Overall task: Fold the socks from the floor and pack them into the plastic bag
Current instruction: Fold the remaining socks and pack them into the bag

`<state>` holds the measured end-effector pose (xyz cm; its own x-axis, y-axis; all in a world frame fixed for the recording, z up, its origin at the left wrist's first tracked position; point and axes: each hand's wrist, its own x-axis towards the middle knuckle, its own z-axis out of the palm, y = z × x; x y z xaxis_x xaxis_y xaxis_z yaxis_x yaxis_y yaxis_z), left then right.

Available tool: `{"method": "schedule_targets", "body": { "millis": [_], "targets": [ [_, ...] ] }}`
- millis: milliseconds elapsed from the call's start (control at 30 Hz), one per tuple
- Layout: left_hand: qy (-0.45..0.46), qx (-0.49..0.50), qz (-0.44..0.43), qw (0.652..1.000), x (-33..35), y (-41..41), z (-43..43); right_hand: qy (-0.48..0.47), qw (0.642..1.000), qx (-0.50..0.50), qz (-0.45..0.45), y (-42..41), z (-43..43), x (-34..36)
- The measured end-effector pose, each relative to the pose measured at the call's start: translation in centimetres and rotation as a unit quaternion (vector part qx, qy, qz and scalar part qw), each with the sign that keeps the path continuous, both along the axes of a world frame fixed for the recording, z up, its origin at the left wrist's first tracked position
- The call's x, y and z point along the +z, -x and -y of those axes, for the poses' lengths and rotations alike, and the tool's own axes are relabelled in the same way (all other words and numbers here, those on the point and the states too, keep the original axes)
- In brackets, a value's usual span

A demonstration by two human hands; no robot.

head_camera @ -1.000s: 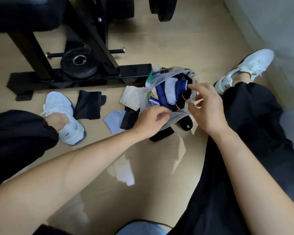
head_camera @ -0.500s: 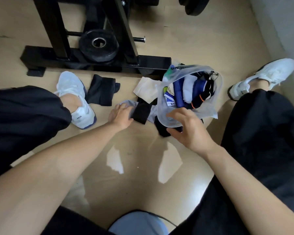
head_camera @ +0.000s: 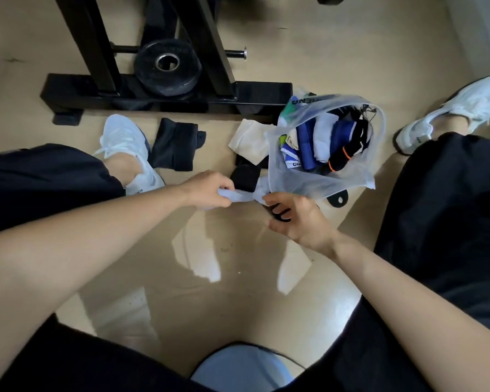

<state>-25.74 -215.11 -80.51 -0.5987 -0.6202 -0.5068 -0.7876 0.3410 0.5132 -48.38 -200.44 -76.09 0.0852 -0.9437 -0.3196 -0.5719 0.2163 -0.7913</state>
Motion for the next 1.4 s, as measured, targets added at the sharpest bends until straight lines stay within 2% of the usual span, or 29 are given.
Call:
{"method": "schedule_targets", "body": {
  "millis": [167, 300, 467, 700, 833, 900, 967, 1067, 1267, 1400],
  "targets": [
    [-0.058, -0.058, -0.037, 0.996, 7.5, 2.4, -1.1, -0.035, 0.994, -0.060, 0.087, -0.6, 0.3, 0.8],
    [-0.111, -0.052, -0.089, 0.988, 12.3, 3.2, -2.4, 0.003, 0.992, -0.033, 0.125, -0.4, 0.3, 1.4],
    [-0.094, 0.072, -0.199, 0.973, 15.6, 1.9, -2.3, -0.004, 0.985, -0.035, 0.167, 0.4, 0.0, 2.0],
    [-0.014, 0.162, -0.215, 0.963, 16.5, -1.6, -1.3, -0.007, 0.973, -0.036, 0.230, 1.9, -0.4, 3.5],
    [-0.030, 0.230, -0.241, 0.942, 16.3, -1.1, -0.8, -0.019, 0.980, -0.018, 0.197, 1.9, -0.6, 3.3],
    [0.021, 0.202, -0.225, 0.953, 16.3, -0.6, -0.6, -0.018, 0.981, -0.030, 0.193, 1.9, -0.7, 3.2],
    [0.097, 0.132, -0.144, 0.976, 16.1, -0.3, -0.5, -0.004, 0.978, -0.053, 0.202, 2.0, -0.7, 3.5],
    [0.083, 0.051, -0.063, 0.993, 15.7, -0.4, -1.3, 0.032, 0.974, -0.065, 0.213, 1.8, -0.6, 4.4],
    [0.103, -0.127, -0.125, 0.979, 14.9, 2.3, -5.4, 0.045, 0.974, -0.021, 0.219, 1.0, -0.7, 5.8],
    [0.119, -0.110, -0.130, 0.978, 13.6, 2.9, -6.2, 0.044, 0.969, -0.019, 0.241, 0.7, -1.0, 6.0]
  ]
}}
